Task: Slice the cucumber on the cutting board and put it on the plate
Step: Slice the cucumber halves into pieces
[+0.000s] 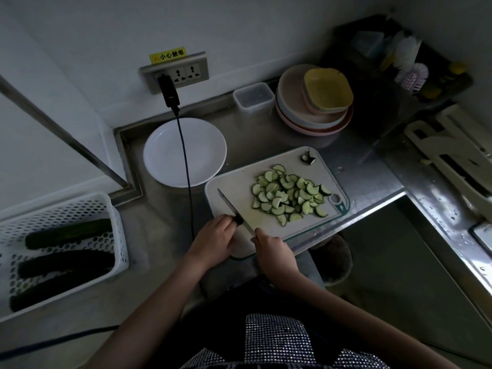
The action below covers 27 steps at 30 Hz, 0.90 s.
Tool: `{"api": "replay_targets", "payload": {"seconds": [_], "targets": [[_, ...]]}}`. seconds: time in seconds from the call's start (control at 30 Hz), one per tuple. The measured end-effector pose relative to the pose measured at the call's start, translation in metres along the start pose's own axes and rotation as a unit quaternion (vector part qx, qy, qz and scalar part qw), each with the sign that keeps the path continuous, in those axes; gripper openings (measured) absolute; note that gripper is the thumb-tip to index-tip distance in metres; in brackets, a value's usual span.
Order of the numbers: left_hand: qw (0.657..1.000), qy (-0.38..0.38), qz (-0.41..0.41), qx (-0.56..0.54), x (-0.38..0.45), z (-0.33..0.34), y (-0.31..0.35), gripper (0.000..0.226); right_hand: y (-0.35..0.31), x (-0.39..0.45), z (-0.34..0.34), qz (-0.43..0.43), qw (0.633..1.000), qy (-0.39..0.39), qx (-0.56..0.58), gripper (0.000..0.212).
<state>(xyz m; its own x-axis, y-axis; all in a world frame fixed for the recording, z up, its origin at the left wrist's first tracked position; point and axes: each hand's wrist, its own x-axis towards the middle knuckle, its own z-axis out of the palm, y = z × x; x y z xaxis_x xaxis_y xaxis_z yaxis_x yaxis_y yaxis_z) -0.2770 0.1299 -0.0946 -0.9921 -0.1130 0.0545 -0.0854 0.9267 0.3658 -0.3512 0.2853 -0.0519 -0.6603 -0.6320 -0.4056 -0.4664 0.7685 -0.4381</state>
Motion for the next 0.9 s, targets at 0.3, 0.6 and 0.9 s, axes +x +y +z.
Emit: {"api": "replay_targets", "payload": {"seconds": [0.3,0.6,0.9], "targets": [[1.0,0.018,-0.004,0.01,0.003,-0.004,0.005,0.043,0.003,0.008,0.001,0.016,1.0,-0.02,-0.012,0.011],[1.0,0.015,-0.006,0.011,-0.006,0.0,0.002,0.039,0.013,0.01,-0.003,0.037,0.998,-0.009,0.041,0.009],[0.999,0.034,-0.028,-0.022,-0.004,-0.003,0.005,0.045,0.011,0.002,-0.008,0.027,0.991,0.056,0.121,0.022]]}}
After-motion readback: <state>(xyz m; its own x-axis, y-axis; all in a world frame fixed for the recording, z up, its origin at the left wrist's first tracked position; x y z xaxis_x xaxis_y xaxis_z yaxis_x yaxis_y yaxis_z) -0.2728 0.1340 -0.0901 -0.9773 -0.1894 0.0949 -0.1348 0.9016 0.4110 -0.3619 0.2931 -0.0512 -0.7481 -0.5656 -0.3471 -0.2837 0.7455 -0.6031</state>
